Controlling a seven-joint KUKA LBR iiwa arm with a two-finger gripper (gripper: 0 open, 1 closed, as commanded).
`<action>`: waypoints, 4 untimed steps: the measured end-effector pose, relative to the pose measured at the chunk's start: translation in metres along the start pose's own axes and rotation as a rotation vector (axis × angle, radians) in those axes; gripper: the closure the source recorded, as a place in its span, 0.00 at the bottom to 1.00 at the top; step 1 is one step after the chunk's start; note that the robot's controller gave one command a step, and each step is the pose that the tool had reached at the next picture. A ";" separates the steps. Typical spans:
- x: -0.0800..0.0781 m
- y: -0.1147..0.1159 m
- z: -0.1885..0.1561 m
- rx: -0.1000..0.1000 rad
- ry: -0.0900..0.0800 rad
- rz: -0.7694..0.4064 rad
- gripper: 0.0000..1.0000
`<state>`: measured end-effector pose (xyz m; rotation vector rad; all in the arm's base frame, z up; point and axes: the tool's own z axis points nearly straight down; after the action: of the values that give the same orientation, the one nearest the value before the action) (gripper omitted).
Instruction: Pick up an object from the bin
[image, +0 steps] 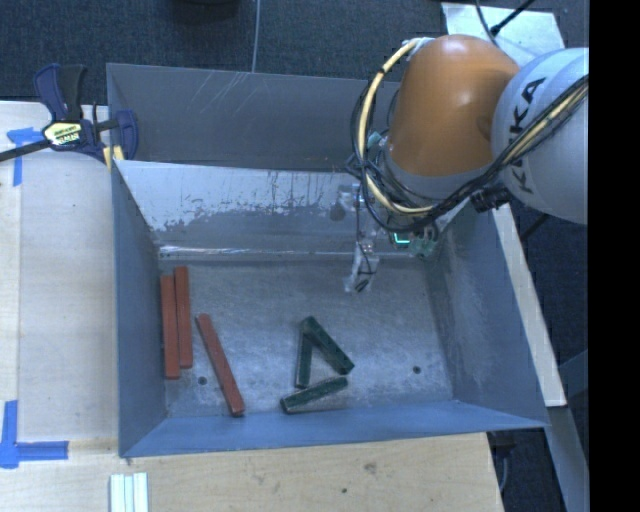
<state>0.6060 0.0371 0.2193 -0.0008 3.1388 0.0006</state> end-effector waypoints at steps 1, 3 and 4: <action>0.053 -0.015 0.076 0.001 0.008 -0.087 0.00; 0.078 0.016 0.146 -0.001 -0.006 -0.536 1.00; 0.097 0.024 0.146 0.003 -0.008 -1.138 1.00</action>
Offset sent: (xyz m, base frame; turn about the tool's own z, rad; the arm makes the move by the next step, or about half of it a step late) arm -0.0509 -0.0134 -0.0727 -0.0877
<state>0.5095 0.0615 0.0727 -1.6873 2.6378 -0.0069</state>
